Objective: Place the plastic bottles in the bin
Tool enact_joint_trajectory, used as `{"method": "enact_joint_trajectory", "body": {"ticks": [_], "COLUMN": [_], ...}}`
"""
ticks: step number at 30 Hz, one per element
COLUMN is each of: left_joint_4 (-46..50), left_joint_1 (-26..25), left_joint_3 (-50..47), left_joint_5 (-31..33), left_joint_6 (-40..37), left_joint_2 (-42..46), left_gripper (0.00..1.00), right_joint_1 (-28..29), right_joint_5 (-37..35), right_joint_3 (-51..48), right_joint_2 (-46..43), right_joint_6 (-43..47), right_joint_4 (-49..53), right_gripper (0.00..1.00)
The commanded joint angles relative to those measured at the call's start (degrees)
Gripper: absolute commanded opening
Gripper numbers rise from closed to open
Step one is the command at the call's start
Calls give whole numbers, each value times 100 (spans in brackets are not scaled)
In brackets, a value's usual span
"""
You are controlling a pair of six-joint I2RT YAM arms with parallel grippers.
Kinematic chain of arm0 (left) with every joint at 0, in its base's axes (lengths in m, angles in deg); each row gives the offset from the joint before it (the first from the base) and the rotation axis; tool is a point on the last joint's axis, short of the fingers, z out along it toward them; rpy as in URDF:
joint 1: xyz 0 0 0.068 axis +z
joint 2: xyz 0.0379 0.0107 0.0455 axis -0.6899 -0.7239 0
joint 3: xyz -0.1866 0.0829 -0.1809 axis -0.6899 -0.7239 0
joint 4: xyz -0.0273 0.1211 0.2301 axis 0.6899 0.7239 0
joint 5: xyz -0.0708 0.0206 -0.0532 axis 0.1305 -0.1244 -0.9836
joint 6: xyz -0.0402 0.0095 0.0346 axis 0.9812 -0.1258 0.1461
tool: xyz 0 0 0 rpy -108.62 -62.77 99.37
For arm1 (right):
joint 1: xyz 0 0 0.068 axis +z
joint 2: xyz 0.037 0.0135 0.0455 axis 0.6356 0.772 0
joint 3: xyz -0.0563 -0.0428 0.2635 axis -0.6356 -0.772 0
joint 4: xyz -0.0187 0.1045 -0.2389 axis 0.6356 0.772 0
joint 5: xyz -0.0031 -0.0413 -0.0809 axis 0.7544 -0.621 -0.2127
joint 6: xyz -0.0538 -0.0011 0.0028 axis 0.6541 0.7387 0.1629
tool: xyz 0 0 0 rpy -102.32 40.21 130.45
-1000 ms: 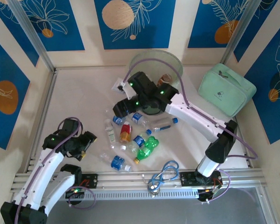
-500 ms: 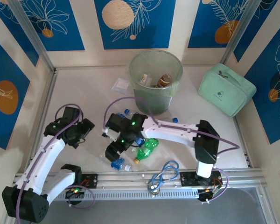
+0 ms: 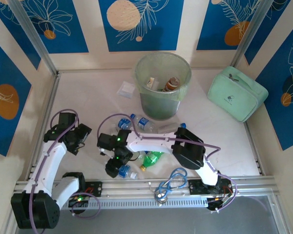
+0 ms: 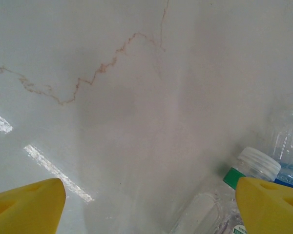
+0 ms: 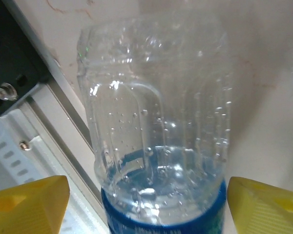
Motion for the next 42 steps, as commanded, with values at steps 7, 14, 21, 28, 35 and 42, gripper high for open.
{"method": "enact_joint_trajectory", "body": {"ticks": [7, 14, 21, 28, 35, 42], "left_joint_4": [-179, -90, -4, 56, -219, -518], "left_joint_1": [120, 125, 123, 115, -3, -824], "left_joint_3": [-289, -314, -193, 100, 532, 946], "left_joint_5": [-421, -382, -265, -152, -588, -448], "left_joint_6": [-60, -86, -221, -412, -617, -719], "left_joint_2": [282, 436, 449, 480, 490, 233], "left_gripper": [88, 88, 87, 85, 82, 82], "right_joint_1": [119, 59, -71, -304, -740, -1615], "right_joint_5": [-465, -510, -443, -330, -194, -266], "right_joint_3": [502, 538, 476, 416, 445, 867], "right_joint_2": [524, 482, 86, -588, -1589, -2534], "right_joint_6": [-229, -135, -33, -140, -491, -922], "right_joint_4": [704, 688, 607, 320, -30, -251], "right_gripper": [80, 72, 69, 65, 63, 60]}}
